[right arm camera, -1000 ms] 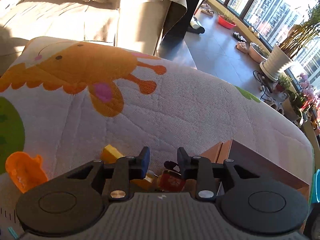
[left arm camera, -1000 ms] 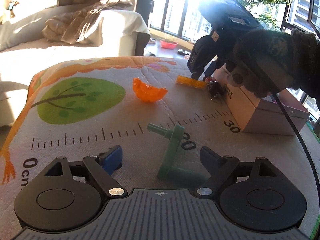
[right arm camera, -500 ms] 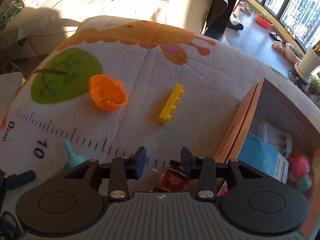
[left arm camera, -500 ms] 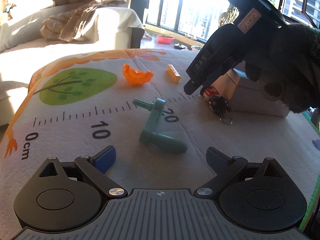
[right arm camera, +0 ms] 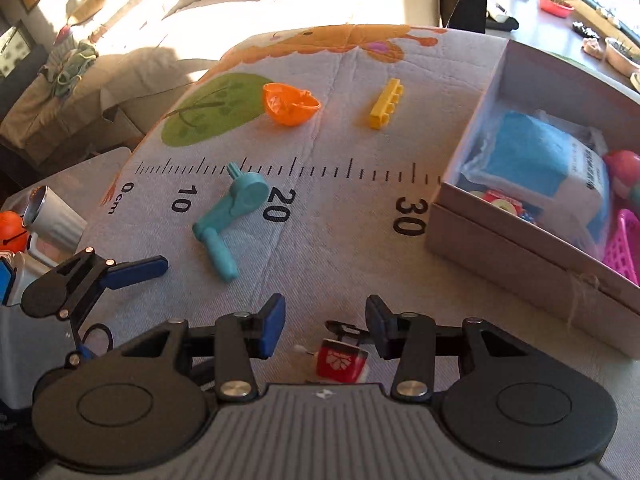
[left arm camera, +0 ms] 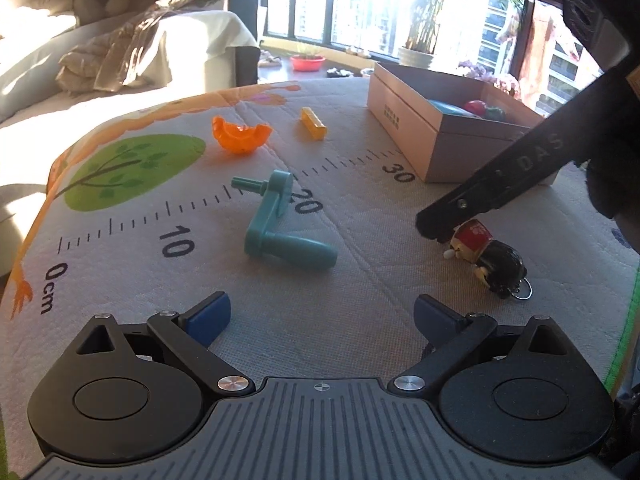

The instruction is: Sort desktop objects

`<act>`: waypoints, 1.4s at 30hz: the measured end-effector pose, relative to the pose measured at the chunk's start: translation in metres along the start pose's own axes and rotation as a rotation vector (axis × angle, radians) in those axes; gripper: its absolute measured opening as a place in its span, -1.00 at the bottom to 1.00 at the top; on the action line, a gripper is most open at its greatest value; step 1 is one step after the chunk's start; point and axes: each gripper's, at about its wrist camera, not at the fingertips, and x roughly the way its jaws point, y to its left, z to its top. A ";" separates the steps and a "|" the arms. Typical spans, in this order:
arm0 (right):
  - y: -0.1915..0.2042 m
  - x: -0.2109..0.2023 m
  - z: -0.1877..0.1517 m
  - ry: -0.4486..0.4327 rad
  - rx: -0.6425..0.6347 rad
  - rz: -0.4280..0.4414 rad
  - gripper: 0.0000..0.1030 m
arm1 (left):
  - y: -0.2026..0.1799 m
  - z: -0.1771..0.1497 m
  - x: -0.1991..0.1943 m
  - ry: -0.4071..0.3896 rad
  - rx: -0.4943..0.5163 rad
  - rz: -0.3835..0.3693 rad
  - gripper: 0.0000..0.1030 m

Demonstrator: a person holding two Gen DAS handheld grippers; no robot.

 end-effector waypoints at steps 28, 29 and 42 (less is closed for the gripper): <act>-0.026 -0.032 -0.053 -0.179 -0.099 -0.254 -0.32 | 0.006 0.014 0.013 0.038 -0.030 0.127 0.98; -0.027 -0.038 -0.046 -0.191 -0.085 -0.217 -0.32 | 0.005 0.014 0.013 0.032 -0.029 0.130 0.98; -0.019 0.057 0.162 -0.064 0.090 -0.113 -0.28 | 0.013 0.003 0.009 -0.034 -0.037 0.113 1.00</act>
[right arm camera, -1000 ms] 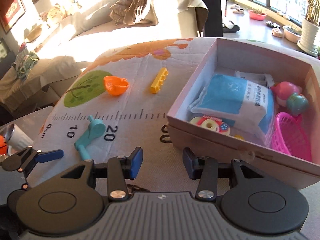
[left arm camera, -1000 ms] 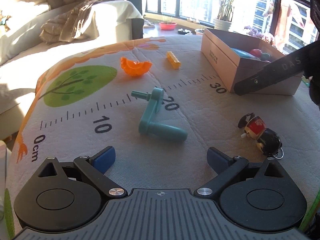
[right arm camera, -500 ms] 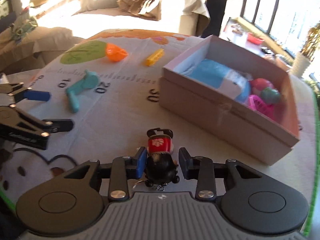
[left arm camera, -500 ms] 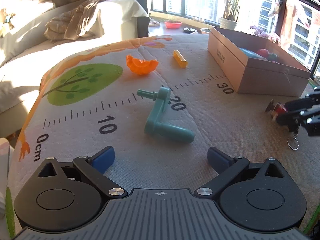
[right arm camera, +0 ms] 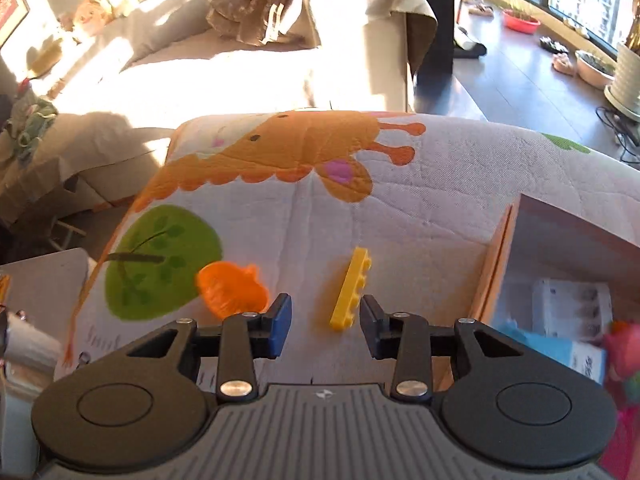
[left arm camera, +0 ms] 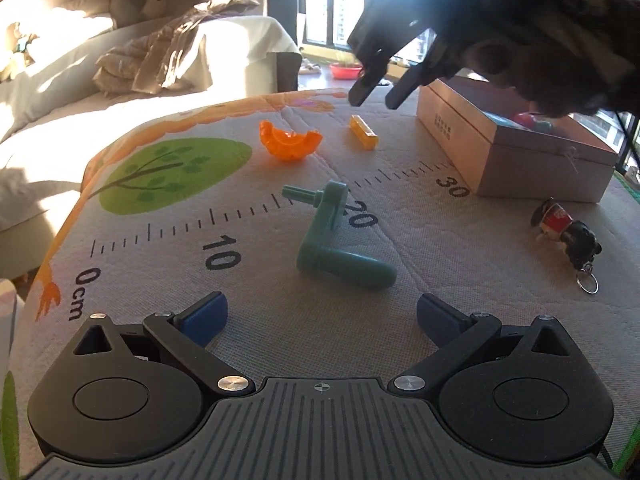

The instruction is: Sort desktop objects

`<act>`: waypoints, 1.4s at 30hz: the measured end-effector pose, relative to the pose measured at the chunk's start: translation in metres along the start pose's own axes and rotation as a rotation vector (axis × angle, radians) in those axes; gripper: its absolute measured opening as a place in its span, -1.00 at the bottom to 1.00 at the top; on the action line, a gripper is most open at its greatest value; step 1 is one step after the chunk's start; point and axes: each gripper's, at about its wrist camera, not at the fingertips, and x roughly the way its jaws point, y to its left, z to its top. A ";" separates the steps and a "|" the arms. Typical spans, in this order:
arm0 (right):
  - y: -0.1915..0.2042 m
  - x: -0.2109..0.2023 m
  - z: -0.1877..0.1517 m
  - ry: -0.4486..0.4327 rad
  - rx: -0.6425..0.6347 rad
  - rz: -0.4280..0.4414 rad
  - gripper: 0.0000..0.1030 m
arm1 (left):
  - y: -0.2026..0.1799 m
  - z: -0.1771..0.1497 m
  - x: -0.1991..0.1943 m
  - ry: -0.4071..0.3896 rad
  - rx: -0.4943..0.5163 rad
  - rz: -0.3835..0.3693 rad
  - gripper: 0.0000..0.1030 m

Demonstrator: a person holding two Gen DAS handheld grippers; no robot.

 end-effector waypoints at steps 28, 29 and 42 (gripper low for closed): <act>0.015 -0.079 -0.201 0.012 -0.153 0.081 -0.70 | -0.007 -0.002 -0.003 0.001 0.022 0.029 1.00; 0.012 -0.085 -0.207 -0.018 -0.158 0.089 -0.58 | -0.008 -0.003 -0.003 0.002 0.023 0.035 1.00; -0.064 -0.099 -0.243 -0.246 -0.045 -0.169 -0.03 | -0.026 0.008 -0.018 0.002 0.034 0.047 1.00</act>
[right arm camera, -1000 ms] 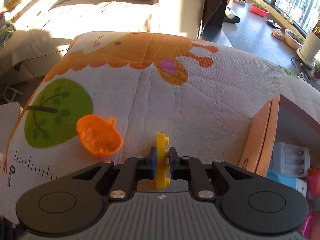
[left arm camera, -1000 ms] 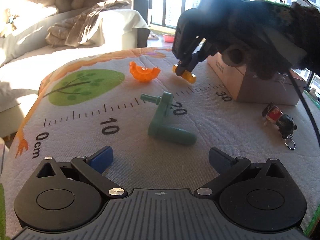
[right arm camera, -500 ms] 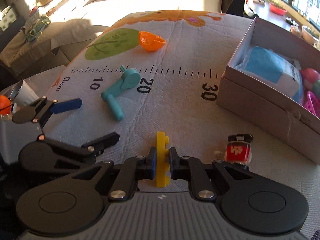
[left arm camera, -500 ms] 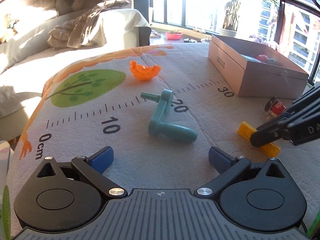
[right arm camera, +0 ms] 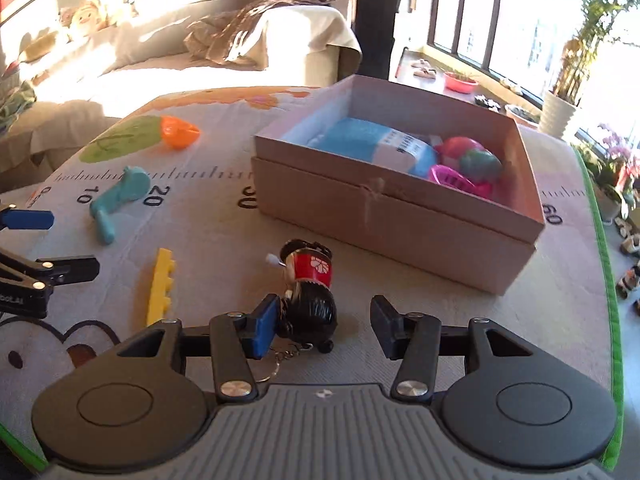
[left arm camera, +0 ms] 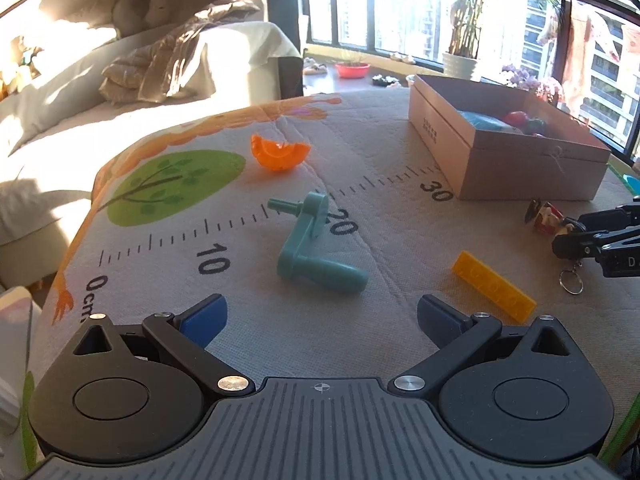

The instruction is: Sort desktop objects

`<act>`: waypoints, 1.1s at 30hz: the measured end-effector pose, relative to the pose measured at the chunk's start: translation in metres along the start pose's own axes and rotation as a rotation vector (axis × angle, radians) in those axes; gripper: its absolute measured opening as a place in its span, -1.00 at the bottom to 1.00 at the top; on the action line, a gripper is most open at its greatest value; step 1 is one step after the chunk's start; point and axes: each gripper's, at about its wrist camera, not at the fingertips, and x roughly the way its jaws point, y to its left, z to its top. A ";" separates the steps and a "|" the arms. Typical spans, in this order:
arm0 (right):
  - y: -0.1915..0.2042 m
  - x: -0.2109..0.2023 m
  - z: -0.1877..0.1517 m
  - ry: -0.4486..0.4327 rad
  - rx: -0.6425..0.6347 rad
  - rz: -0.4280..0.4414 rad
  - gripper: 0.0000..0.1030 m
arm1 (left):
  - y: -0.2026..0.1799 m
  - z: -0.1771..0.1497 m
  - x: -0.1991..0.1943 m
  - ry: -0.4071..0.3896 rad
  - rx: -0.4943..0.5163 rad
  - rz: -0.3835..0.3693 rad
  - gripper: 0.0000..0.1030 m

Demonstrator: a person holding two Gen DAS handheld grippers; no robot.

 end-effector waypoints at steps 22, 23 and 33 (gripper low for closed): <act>-0.018 0.014 -0.018 -0.097 0.213 -0.075 1.00 | -0.048 0.000 0.024 0.024 0.118 -0.159 1.00; -0.017 0.015 -0.018 -0.093 0.208 -0.080 1.00 | -0.045 0.000 0.024 0.022 0.112 -0.148 1.00; -0.008 0.020 -0.015 -0.052 0.162 -0.121 1.00 | -0.024 0.003 0.015 -0.023 0.043 -0.167 0.99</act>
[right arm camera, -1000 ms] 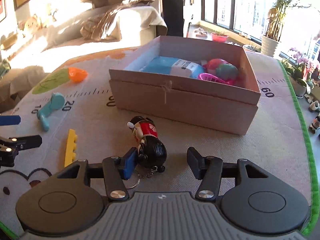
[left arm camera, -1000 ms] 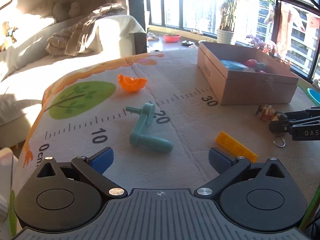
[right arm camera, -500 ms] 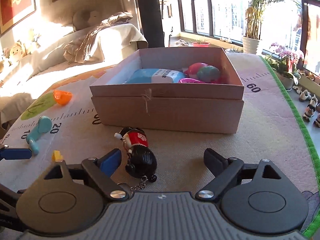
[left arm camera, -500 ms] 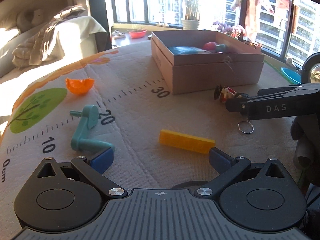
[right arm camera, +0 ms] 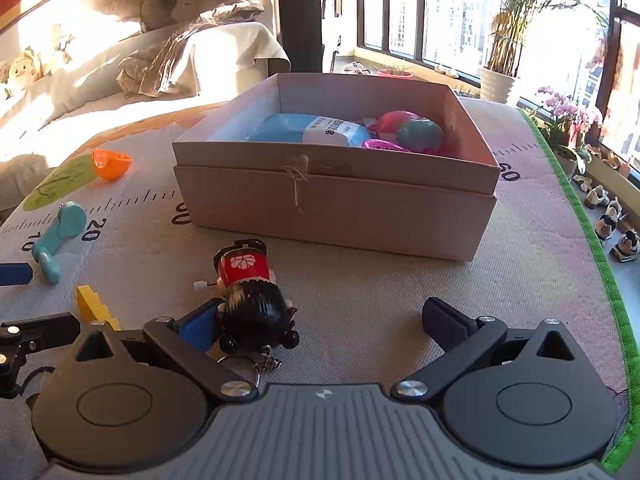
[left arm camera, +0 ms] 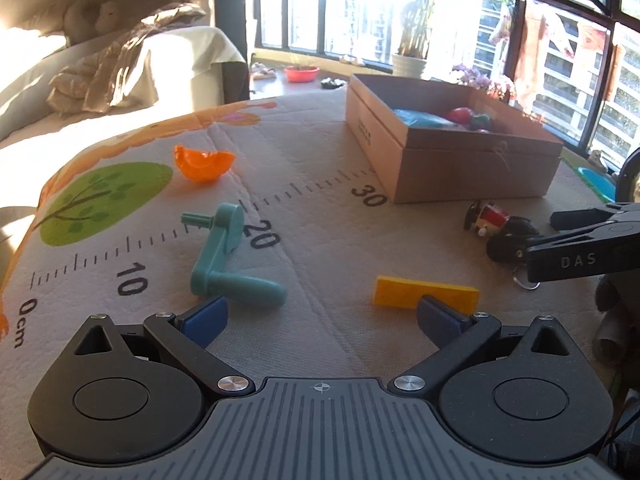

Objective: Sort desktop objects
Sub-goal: 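Close the left tool on the yellow block on the mat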

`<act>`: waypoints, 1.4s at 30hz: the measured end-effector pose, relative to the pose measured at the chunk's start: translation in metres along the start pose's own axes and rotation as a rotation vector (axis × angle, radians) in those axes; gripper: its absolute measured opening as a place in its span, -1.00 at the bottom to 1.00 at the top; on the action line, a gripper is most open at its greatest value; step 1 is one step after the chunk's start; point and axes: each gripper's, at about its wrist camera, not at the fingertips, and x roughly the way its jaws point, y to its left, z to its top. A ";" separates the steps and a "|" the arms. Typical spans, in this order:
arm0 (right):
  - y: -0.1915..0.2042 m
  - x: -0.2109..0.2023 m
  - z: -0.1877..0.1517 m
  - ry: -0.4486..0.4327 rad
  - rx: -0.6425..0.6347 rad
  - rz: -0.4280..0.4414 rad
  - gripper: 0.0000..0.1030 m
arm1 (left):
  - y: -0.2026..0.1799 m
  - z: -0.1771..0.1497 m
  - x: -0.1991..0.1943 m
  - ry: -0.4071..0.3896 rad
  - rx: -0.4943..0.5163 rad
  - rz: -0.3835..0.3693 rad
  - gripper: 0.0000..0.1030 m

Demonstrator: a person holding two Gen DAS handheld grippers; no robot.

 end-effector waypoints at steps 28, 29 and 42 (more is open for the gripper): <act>0.002 -0.001 -0.001 -0.004 -0.008 -0.013 1.00 | -0.004 -0.010 -0.021 0.039 0.006 -0.091 -0.11; 0.002 -0.001 -0.001 -0.005 -0.008 -0.013 1.00 | -0.004 -0.007 -0.019 0.041 -0.003 -0.096 -0.04; -0.014 -0.011 -0.003 -0.061 0.096 0.007 0.99 | -0.038 0.020 0.026 0.062 0.048 -0.065 0.43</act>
